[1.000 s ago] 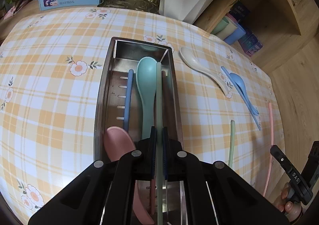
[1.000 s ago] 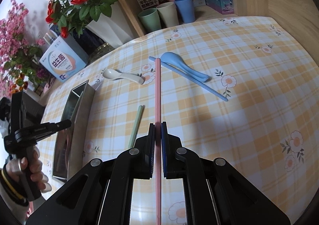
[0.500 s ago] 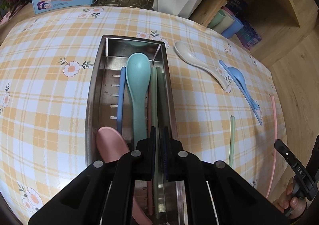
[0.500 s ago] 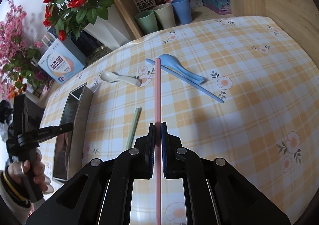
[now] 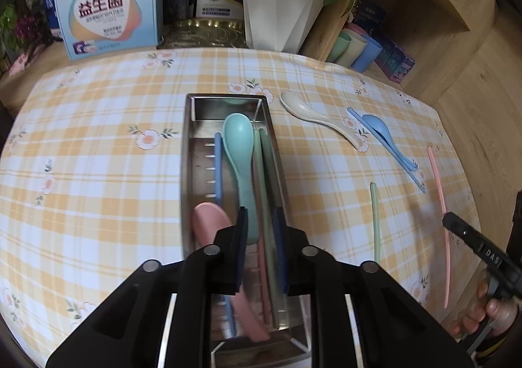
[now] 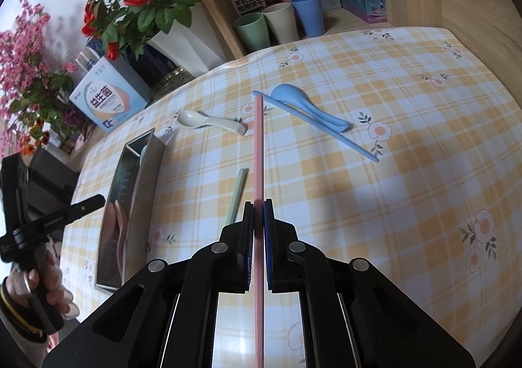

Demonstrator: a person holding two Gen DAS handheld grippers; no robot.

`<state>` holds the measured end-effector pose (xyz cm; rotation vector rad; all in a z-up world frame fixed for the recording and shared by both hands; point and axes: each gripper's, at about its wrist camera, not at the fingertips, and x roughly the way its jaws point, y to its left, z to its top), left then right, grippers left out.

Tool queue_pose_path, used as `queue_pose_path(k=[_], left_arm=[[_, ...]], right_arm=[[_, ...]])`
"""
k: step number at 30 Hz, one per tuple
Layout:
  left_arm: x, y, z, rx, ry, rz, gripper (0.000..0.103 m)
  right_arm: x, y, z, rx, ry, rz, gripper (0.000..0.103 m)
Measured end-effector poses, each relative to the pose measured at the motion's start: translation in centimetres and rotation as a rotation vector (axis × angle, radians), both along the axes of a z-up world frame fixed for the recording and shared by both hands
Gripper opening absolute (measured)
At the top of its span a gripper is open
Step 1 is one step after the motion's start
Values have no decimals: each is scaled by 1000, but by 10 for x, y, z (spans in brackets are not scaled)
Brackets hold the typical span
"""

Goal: Organize utensils
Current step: 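Carry the green chopstick into the steel caddy with the left tool and open, then lower the pink chopstick into the steel caddy with the right tool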

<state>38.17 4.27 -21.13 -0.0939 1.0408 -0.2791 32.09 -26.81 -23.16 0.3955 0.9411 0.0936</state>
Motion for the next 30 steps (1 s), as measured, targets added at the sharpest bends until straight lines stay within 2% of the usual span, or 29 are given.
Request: queue_pose_path(k=[8,11,13,16,19,25,30], left_arm=[[-27,20,7,29,-52,-14,43],[-36,28,8,46,-77,-8,58],[-41,34,9,59,-94,6,78],[-47,42,11,57,-115,3,93],[-51,51,13,67,-131,11,97],[-55,74,13,55,-132,38,97],[-59,92,17,35,-165,55,97]], right_arm=[[0,30,6,-3,27,33,6],[1,45,7,-14,37,51,6],[1,55,8,-22,43,60,6],[0,70,9,-40,45,75,6],[0,84,9,-50,57,87,6],[8,102,7,-22,94,85,6],[23,127,10,-12,109,105,6]])
